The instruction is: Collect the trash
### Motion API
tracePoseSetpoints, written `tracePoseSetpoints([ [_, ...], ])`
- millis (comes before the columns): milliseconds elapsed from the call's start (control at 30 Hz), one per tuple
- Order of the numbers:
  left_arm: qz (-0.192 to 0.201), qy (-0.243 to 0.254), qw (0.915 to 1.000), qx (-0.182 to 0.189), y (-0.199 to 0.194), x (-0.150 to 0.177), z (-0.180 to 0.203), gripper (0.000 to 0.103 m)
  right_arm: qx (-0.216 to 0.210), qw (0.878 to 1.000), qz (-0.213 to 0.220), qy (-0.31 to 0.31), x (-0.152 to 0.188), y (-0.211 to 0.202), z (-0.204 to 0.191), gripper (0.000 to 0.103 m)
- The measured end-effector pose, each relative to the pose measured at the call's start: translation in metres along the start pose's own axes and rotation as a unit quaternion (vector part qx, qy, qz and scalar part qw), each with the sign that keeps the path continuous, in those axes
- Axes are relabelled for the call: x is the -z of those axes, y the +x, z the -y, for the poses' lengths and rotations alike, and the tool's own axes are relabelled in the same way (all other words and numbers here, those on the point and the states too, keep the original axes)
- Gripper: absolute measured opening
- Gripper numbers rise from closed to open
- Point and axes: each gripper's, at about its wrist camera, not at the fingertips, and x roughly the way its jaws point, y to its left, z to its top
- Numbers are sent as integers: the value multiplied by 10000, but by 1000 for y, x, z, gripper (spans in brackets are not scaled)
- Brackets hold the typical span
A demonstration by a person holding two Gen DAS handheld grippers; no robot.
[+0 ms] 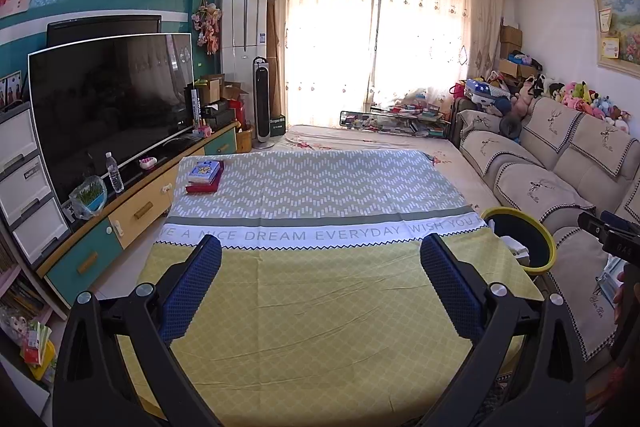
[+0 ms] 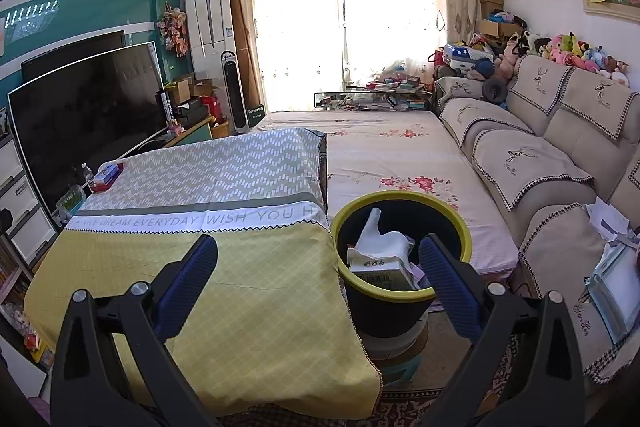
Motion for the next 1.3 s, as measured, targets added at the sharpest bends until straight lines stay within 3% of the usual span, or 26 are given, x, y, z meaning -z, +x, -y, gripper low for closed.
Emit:
tracePoseSetpoints([
  [1300,-207,-59,9996,168,11,2,2,98,-22,9999,-105,87,5,11,3,96],
])
